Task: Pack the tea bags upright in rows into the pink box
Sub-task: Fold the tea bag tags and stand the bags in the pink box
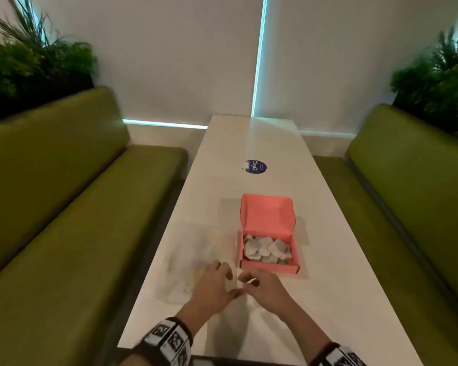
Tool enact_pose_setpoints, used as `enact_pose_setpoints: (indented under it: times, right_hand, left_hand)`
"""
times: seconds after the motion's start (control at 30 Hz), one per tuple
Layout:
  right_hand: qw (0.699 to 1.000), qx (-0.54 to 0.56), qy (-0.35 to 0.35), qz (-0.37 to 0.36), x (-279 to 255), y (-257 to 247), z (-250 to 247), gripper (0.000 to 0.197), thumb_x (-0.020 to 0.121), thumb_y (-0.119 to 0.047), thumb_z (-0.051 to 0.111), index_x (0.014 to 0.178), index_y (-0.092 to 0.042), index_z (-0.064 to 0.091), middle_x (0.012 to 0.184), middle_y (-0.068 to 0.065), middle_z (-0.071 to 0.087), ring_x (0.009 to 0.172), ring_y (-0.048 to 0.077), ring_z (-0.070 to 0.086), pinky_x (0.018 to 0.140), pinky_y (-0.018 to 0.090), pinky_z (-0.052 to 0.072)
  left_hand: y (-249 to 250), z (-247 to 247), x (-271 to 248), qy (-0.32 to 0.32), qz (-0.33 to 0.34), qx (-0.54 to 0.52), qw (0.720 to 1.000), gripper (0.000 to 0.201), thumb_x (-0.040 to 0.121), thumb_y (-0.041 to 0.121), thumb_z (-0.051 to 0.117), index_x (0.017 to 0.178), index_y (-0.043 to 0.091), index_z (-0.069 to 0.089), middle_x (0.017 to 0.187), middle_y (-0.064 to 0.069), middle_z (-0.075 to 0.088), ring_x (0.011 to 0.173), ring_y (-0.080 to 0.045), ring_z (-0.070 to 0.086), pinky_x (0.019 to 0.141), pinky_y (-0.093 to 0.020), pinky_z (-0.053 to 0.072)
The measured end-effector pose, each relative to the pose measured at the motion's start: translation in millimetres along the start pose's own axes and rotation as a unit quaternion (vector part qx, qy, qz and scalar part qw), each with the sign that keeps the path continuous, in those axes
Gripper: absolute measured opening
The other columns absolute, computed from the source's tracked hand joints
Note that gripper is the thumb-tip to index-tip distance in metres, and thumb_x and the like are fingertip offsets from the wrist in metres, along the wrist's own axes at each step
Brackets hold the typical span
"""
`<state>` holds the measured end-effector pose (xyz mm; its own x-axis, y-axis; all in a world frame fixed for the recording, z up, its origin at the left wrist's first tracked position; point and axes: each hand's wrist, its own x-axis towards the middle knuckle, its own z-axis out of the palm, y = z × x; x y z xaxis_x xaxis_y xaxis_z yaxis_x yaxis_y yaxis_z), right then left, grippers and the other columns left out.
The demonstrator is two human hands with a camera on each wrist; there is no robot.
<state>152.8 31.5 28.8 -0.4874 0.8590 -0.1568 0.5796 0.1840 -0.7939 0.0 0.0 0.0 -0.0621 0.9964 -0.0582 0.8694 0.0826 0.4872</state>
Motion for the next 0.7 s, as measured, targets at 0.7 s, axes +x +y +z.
enact_pose_setpoints:
  times: [0.7]
  right_hand:
    - [0.996,-0.059,0.027,-0.059,6,-15,3,0.033,0.085,-0.009,0.063,0.117,-0.014,0.061,0.104,-0.002,0.057,0.083,0.018,0.059,0.075,0.017,0.046]
  left_hand:
    - [-27,-111,-70,0.272,0.03,-0.005,0.962,0.031,0.075,-0.015,0.054,0.071,0.013,0.066,0.07,0.014,0.055,0.064,-0.01,0.048,0.054,-0.01,0.03]
